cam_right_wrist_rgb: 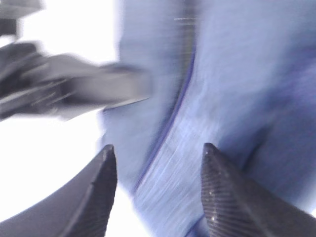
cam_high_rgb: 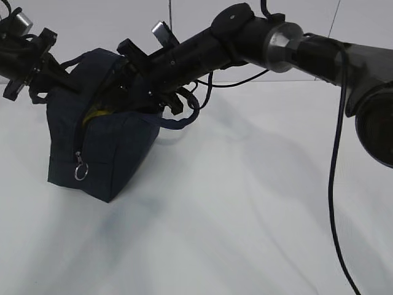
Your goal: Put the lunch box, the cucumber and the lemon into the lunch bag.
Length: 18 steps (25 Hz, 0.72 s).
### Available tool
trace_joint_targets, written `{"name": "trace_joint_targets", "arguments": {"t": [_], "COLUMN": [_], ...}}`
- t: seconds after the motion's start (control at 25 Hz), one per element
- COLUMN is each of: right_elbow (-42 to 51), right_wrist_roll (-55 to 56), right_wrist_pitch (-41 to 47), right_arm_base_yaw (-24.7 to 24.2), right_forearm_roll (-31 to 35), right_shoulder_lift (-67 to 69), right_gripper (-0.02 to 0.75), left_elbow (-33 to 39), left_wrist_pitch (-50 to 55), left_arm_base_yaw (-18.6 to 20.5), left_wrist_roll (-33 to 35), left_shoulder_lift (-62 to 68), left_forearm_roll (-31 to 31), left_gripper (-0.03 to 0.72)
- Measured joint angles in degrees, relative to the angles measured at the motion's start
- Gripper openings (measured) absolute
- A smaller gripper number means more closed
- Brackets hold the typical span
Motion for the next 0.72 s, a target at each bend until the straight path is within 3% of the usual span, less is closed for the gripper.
{"name": "trace_joint_targets", "arguments": {"t": [0.28,0.72], "right_elbow": [-1.78,-2.28], "right_wrist_roll": [-7.65,2.15], "right_wrist_pitch": [4.34,10.50], "right_arm_base_yaw": [-0.82,1.74], "right_forearm_roll": [1.04,-23.65], "right_shoulder_lift": [-2.48,-9.30], "right_gripper": [0.415,0.409], "left_elbow": [0.00,0.00], "left_wrist_pitch": [0.28,1.73], "left_arm_base_yaw": [0.37,0.47], "left_wrist_roll": [0.10,0.10], "left_shoulder_lift": [0.00,0.00], "left_forearm_roll": [1.51,1.56], "left_gripper": [-0.008,-0.008]}}
